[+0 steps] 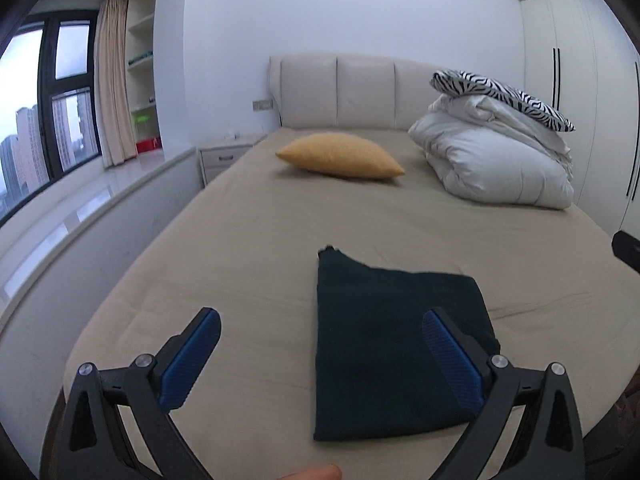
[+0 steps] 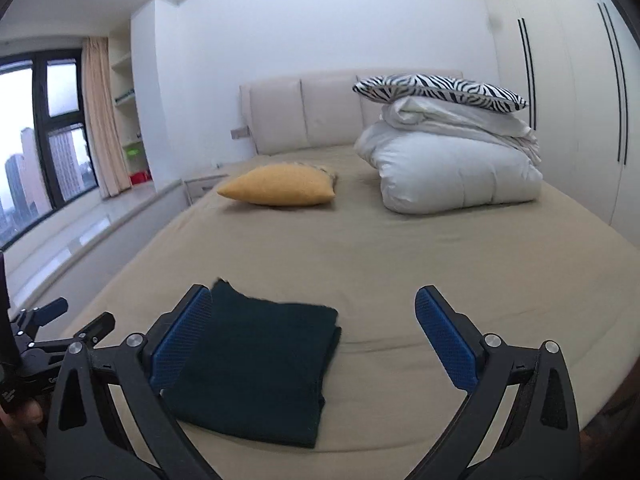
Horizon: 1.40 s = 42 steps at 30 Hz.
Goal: Fold small clothes
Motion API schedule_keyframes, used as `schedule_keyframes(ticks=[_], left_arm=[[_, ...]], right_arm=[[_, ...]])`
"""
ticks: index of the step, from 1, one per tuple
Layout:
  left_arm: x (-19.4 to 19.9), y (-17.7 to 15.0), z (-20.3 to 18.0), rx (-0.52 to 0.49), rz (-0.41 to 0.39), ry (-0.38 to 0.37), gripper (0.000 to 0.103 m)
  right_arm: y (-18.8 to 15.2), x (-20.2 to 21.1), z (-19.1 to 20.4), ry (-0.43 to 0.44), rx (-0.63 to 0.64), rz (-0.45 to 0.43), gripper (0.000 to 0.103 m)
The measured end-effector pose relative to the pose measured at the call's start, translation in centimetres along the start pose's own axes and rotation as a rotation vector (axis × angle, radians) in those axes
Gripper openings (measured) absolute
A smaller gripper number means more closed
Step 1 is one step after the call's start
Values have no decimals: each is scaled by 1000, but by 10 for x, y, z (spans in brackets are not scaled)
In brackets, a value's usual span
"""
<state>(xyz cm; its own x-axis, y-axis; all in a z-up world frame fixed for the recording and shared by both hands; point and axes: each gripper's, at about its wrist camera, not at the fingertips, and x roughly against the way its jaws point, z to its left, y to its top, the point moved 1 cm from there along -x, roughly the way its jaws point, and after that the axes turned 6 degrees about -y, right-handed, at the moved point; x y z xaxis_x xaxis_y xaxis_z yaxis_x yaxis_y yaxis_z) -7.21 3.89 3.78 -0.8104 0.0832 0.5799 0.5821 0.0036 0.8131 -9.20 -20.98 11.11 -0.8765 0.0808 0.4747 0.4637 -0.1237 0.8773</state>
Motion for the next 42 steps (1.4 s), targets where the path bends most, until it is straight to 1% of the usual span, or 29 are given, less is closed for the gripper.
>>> schedule_keyframes(ticks=[2,3,6,9,11,18,20,22,26,42], left_arm=[[-12,-12,3,18,51,2,103],[-17,-17,4,18,70,8,103],[-33,-31,5,27,127,9,103],[-43,-44,7,42,170,16,103],[-50,-49,9,49,185,23,103],[-59,-66,9,33,206,67,103],[-60,-68,8,31,209,68,103],[-61,-70,8,29,212,66,103],[-63,-72,8,29,219,60,103],[-63,-76,6,30,227,57,103]], right_arm=[[-12,-18,5,-41,12,82,103],[-20,-29,6,-44,0,130,103],[-48,-67,9,-44,-29,231,103],[-74,-89,16,-69,-5,290,103],[-88,-95,22,-73,11,306,103],[-133,-127,37,-85,79,391,103],[-146,-136,40,-88,90,421,103],[-153,-142,41,-86,90,441,103],[-156,-143,43,-75,82,446,103],[-147,-131,49,-68,90,446,103]])
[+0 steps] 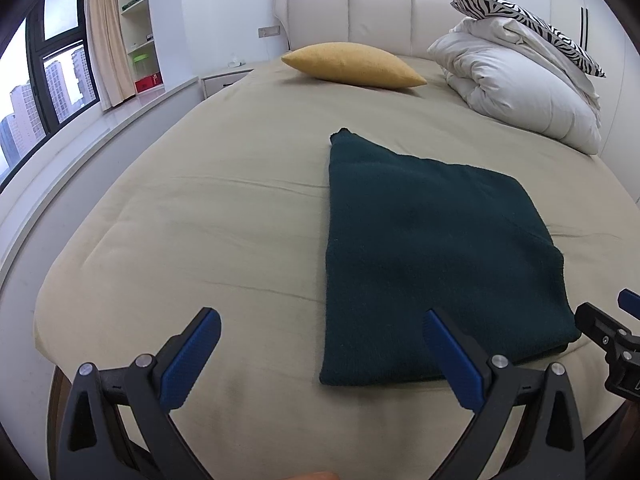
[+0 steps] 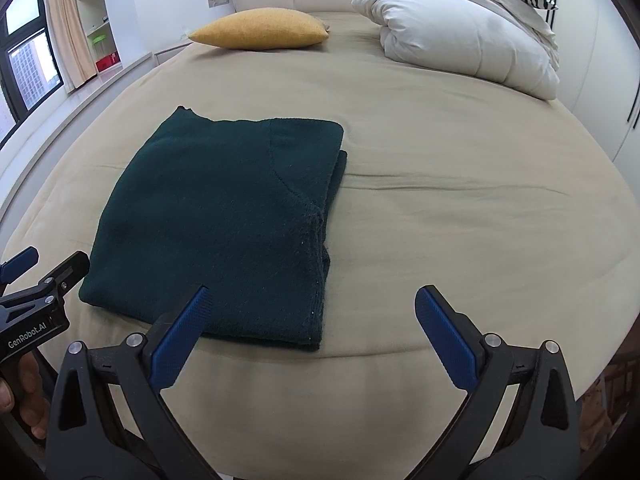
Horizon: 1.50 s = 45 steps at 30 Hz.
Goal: Fold small clothes
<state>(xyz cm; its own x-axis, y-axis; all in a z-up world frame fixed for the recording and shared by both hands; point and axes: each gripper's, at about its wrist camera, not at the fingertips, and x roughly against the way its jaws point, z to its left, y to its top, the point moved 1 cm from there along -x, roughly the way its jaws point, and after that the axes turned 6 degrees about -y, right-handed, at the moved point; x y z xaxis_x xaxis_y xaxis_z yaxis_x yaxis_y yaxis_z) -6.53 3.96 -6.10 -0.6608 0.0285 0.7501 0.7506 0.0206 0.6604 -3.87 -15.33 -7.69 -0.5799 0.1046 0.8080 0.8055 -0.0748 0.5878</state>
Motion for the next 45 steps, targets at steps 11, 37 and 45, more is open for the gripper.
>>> schedule_keyframes(ticks=[11,37,45], left_arm=[[-2,-2,0,4,6,5,103],[-2,-3,1,6,9,7,103],[-2,-2,1,6,9,7,103]], right_arm=[[-1,-1,0,4,-6,3,103],[-2,0,-1,8,-8,12,103],[-2,0,-2,9,-12,13,103]])
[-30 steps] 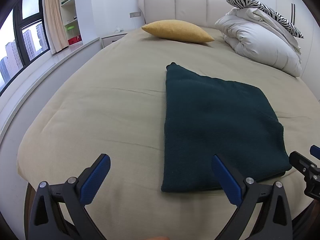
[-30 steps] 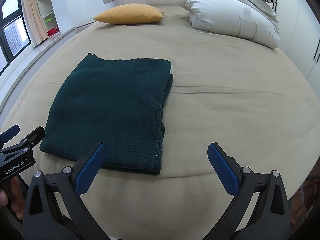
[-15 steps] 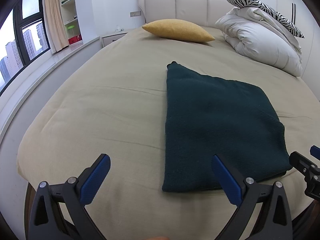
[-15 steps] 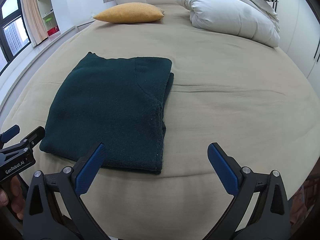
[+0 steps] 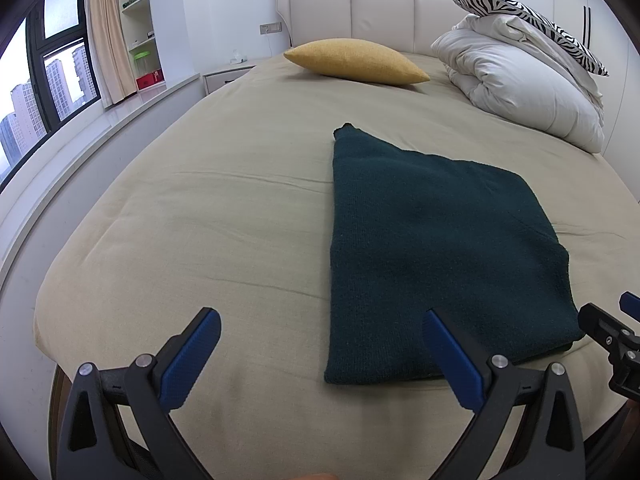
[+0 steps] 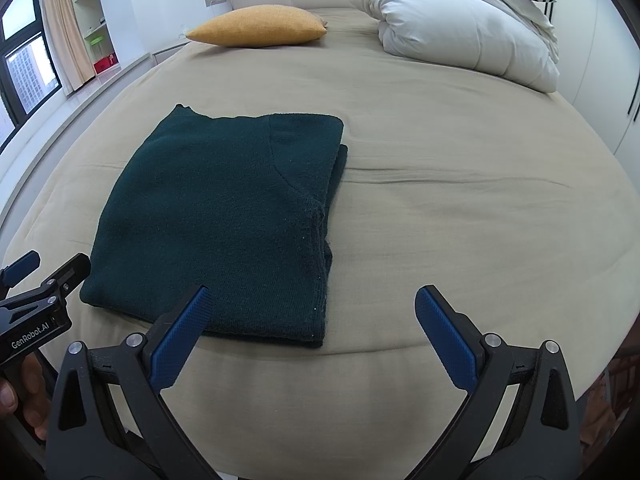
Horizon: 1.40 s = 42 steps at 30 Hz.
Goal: Fold small clothes
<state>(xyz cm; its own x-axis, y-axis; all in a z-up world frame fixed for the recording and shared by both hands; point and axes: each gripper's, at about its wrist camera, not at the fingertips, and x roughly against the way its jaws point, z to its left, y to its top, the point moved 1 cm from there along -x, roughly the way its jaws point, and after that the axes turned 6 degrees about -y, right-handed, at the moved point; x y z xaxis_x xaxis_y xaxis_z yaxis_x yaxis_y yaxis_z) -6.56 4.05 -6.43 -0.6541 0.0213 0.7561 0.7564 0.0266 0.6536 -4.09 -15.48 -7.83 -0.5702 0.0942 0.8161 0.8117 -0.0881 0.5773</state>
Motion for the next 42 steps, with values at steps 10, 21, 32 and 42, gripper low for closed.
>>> schedule_keyframes(ticks=[10,21,32,42], left_arm=[[-1,-2,0,-1,1,0,103],[-1,-1,1,-2,1,0,103],[-1,-1,1,-4,2,1,103],[-2,-4,2,-2,3,3,103]], right_arm=[[-1,0,-1,3,-3,3,103],[-2,0,-1,4,-8,4,103],[-3,1,0,5,-11,5,103],[-6,2,2,10,-17,9,103]])
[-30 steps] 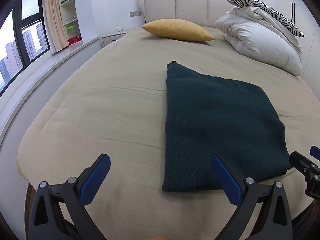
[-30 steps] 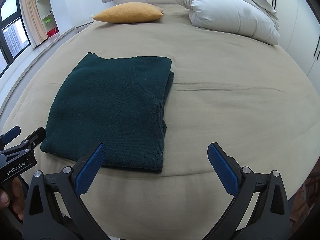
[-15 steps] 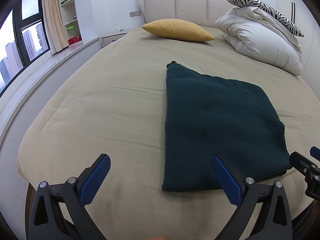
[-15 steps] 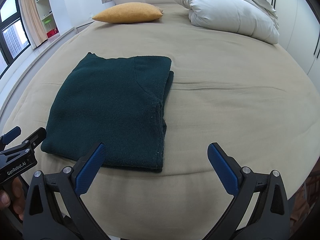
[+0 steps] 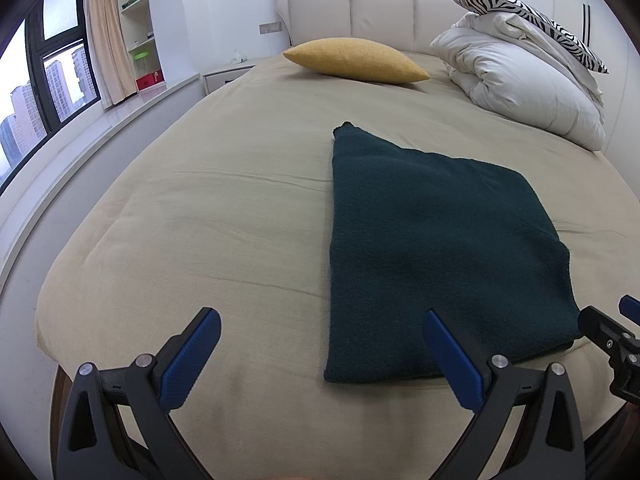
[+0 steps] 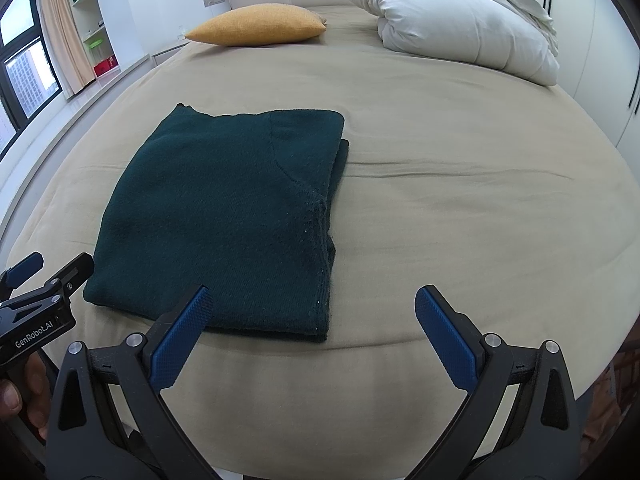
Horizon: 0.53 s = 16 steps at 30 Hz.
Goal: Fold small clothes
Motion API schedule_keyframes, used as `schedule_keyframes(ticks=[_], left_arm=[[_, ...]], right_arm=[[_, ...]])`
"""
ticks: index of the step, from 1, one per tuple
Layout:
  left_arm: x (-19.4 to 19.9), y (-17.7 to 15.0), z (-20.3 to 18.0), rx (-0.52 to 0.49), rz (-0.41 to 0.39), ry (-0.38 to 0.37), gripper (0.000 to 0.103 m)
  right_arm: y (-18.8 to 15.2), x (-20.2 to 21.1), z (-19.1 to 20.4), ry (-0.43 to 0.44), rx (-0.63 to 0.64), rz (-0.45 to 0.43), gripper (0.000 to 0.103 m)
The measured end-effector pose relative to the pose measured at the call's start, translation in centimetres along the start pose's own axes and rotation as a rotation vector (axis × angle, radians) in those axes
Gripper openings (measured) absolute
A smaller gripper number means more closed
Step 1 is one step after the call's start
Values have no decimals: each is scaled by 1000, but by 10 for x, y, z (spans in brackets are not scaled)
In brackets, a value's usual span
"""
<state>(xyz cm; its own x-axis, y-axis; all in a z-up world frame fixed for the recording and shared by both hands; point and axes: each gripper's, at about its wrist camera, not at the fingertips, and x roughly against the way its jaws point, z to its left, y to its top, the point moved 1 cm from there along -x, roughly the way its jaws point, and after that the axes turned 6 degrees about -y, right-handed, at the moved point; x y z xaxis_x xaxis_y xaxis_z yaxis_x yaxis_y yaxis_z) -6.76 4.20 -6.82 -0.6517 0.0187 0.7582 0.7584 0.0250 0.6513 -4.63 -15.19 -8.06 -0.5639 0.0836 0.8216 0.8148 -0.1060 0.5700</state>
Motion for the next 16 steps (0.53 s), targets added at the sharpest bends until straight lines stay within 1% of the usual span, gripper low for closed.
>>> schedule_keyframes(ticks=[16], left_arm=[[1,-2,0,-2,-1,-3,103]], right_arm=[[-1,0,1,4,-5,4,103]])
